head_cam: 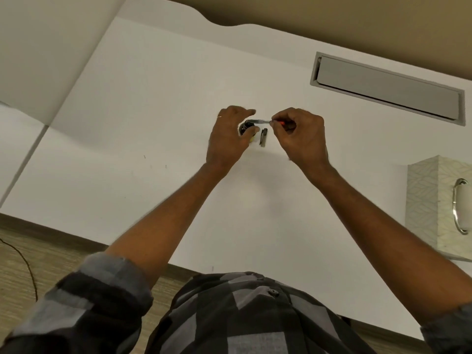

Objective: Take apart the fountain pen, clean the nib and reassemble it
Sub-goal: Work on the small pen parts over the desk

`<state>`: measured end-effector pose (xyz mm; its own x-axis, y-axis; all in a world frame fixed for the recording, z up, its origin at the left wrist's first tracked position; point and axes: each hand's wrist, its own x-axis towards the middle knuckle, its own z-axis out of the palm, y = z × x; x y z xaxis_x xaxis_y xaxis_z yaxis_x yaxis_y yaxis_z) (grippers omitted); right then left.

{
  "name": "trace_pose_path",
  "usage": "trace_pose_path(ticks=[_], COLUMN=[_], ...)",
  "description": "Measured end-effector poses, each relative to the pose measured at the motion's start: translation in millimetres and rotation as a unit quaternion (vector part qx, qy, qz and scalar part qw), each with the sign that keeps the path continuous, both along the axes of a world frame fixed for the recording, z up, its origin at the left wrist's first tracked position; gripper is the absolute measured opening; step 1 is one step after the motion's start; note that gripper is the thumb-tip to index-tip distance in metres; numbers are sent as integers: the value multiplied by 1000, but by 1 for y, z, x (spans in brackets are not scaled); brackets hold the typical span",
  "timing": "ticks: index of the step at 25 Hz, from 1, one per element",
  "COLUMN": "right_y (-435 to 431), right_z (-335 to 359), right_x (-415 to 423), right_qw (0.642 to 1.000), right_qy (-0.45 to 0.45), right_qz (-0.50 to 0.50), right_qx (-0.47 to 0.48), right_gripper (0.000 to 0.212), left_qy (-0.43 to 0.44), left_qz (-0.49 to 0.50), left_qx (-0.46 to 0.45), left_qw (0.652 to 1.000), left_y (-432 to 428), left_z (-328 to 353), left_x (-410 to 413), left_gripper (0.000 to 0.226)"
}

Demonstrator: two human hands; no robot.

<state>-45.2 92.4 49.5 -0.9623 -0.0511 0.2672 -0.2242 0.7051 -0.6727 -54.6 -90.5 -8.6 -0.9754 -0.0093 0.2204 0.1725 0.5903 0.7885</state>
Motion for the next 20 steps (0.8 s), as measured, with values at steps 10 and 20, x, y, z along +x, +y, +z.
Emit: trace_pose_path(ticks=[10, 20], right_y=[-13, -34], right_z=[8, 15], right_x=[-19, -39], right_qw=[994, 984], right_qy=[-16, -35], right_qz=[30, 62], right_qx=[100, 165], right_gripper=[18, 20], left_qy=[34, 24], left_qz=[-7, 29], left_qx=[-14, 21], left_qw=[999, 999], left_y=[1, -4], left_z=[-14, -30], left_x=[-14, -22], left_gripper=[32, 26])
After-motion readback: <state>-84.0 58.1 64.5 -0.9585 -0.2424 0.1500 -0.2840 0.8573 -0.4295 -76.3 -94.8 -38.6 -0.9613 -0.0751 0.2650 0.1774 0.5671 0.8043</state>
